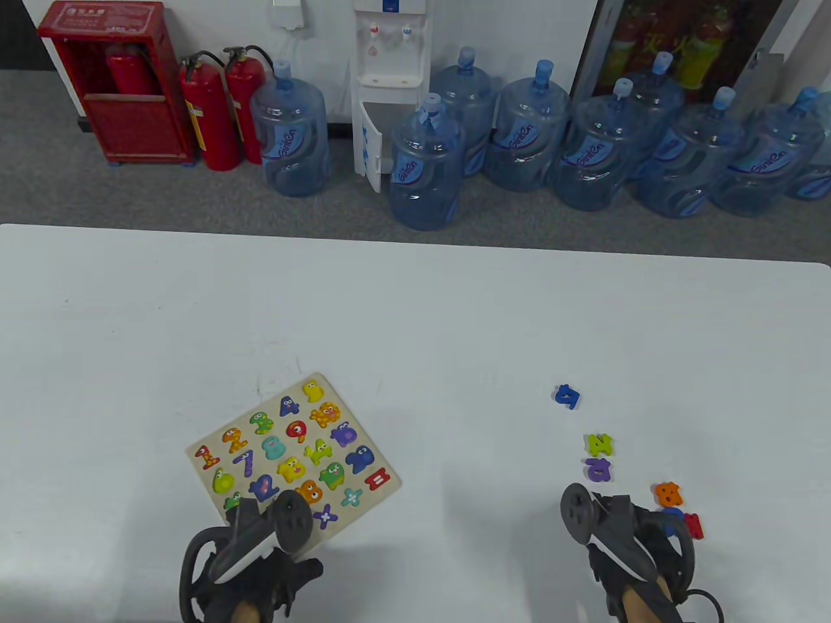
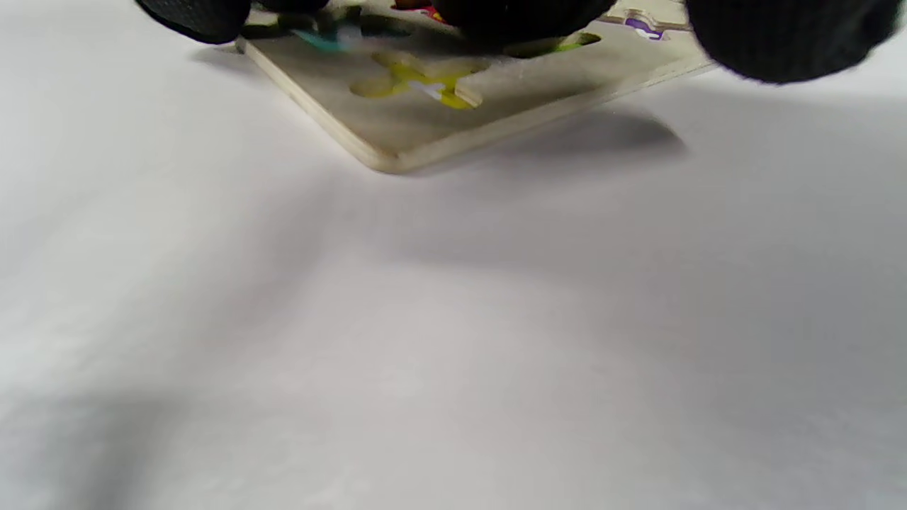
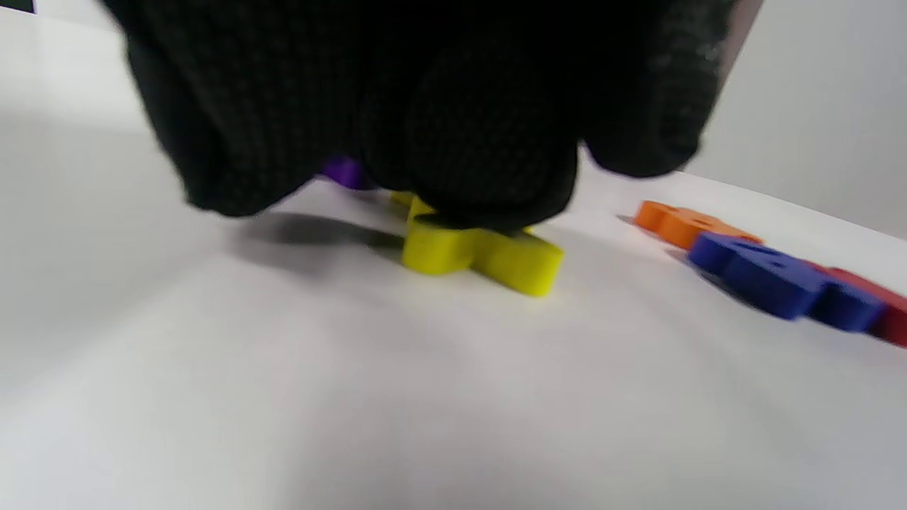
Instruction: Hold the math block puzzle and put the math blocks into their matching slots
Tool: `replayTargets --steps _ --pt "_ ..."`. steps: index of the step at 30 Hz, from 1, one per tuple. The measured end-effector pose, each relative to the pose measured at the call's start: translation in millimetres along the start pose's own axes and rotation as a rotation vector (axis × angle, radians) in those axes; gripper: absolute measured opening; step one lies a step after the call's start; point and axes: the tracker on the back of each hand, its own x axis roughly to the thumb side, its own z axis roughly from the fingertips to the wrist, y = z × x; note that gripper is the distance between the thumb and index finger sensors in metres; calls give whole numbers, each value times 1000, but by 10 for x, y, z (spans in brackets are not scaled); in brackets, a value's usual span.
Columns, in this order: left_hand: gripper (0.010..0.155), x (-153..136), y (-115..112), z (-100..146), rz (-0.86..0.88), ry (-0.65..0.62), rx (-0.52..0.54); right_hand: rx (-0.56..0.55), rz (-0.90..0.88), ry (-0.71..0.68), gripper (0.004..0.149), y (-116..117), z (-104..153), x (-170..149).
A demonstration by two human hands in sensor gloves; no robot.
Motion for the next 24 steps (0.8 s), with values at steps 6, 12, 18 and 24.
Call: replayTargets --steps 6,12,18,24 --pt "64 395 45 12 -89 -94 40 18 -30 -66 54 -24 30 73" --pt "63 819 24 46 -157 -171 26 61 -190 -160 44 -140 98 12" --pt "62 1180 -16 97 -219 -248 29 -56 -160 -101 54 -205 148 -85" --pt "58 1370 -42 143 -288 -331 33 39 -92 -181 71 -90 132 76"
